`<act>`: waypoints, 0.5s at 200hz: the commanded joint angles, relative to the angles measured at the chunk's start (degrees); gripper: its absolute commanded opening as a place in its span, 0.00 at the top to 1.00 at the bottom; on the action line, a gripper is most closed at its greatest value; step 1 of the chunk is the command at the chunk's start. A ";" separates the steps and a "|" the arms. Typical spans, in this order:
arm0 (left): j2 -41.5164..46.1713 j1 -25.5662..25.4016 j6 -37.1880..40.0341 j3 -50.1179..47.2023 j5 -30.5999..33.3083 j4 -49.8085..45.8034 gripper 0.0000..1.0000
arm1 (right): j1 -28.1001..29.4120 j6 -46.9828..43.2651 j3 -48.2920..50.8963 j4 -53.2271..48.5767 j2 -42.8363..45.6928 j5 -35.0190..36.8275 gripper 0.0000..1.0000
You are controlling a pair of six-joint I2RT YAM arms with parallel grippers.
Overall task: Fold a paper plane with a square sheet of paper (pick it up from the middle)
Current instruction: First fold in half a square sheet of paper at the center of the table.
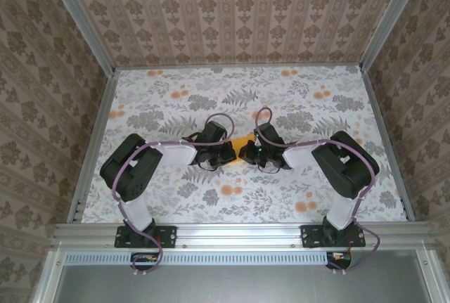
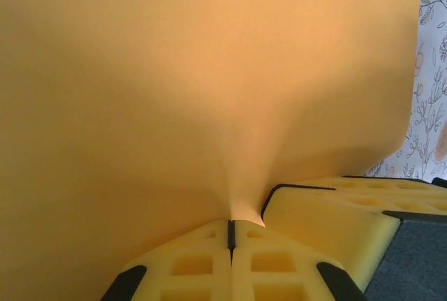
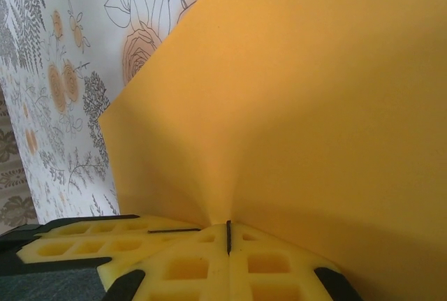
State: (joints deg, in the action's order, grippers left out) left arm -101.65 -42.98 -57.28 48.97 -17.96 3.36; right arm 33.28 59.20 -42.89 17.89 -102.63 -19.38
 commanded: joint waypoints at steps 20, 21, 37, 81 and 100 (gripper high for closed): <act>-0.92 0.89 -3.39 -2.86 0.73 -0.64 0.98 | 0.38 0.73 1.31 0.22 -1.77 -0.14 1.00; -0.97 0.89 -3.42 -2.89 0.73 -0.68 0.98 | 0.38 0.74 1.32 0.22 -1.73 -0.09 1.00; -0.85 1.31 -4.51 -3.74 0.82 -0.78 0.98 | 0.30 0.45 1.51 -0.08 -1.75 0.32 1.00; -0.66 2.42 -6.79 -6.54 0.97 -1.25 0.99 | -0.95 -0.78 2.52 -0.92 -0.45 1.24 1.00; -0.68 2.86 -7.32 -7.47 1.08 -1.25 1.00 | -2.24 -1.71 3.28 -1.49 0.30 1.57 1.00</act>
State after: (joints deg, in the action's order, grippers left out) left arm -101.30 -41.52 -62.63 45.01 -20.14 9.72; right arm 32.69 58.89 -41.98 19.57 -102.85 -19.46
